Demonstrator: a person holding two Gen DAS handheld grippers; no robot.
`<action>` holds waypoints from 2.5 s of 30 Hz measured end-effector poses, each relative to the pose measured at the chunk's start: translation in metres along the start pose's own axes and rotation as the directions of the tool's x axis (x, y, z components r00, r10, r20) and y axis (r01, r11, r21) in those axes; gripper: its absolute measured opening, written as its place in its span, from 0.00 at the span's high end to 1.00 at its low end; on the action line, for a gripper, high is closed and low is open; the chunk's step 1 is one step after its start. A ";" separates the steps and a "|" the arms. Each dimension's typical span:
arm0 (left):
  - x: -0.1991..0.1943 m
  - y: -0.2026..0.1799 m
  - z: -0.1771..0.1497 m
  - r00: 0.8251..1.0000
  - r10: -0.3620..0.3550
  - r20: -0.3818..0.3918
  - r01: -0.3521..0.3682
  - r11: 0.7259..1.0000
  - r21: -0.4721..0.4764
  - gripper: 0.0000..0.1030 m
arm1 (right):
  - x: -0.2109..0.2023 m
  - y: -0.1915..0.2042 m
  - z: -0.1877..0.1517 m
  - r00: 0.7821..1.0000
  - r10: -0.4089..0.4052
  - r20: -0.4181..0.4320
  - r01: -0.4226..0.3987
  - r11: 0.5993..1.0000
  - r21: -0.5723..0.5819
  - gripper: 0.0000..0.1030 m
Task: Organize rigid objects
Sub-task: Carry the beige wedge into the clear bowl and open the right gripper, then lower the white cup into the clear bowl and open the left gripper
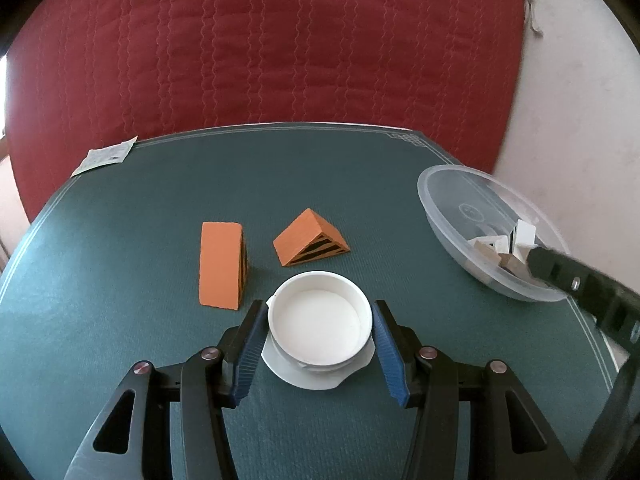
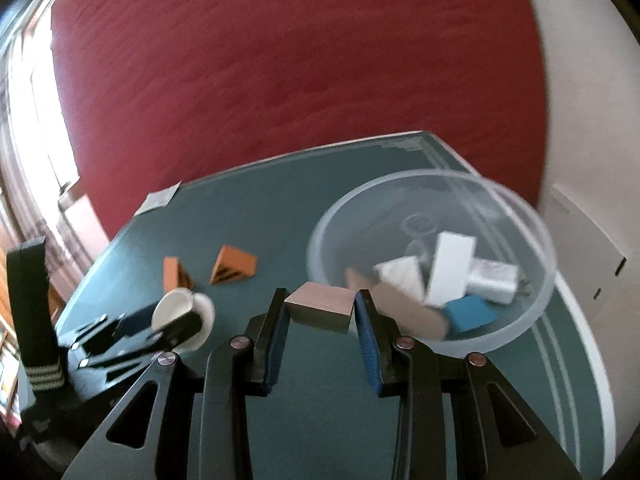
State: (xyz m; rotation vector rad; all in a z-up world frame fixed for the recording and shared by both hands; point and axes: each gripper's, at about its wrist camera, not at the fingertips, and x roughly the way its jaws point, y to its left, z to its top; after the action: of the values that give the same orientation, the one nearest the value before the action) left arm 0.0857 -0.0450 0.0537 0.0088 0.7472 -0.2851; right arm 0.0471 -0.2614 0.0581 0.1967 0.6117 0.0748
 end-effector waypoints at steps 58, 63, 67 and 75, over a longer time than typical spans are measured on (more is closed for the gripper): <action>0.000 -0.020 0.002 0.999 0.040 -0.012 -0.039 0.998 0.046 0.47 | 0.006 -0.054 0.004 0.979 -0.198 0.038 0.192 0.973 0.126 0.65; -0.004 -0.030 0.011 1.000 0.026 -0.002 -0.026 0.998 0.063 0.47 | -0.003 -0.060 0.001 0.975 -0.217 0.042 0.211 0.971 0.115 0.65; -0.002 -0.042 0.019 1.000 0.012 0.008 -0.013 0.997 0.082 0.47 | -0.008 -0.067 -0.002 0.975 -0.219 0.036 0.213 0.969 0.125 0.64; -0.001 -0.083 0.029 0.999 -0.032 0.022 0.028 0.989 0.143 0.47 | -0.009 -0.069 -0.004 0.976 -0.216 0.039 0.209 0.969 0.132 0.64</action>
State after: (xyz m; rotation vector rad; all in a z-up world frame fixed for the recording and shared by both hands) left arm 0.0831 -0.1273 0.0837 0.1293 0.7022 -0.3661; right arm 0.0381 -0.3291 0.0458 0.2548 0.5817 -0.1766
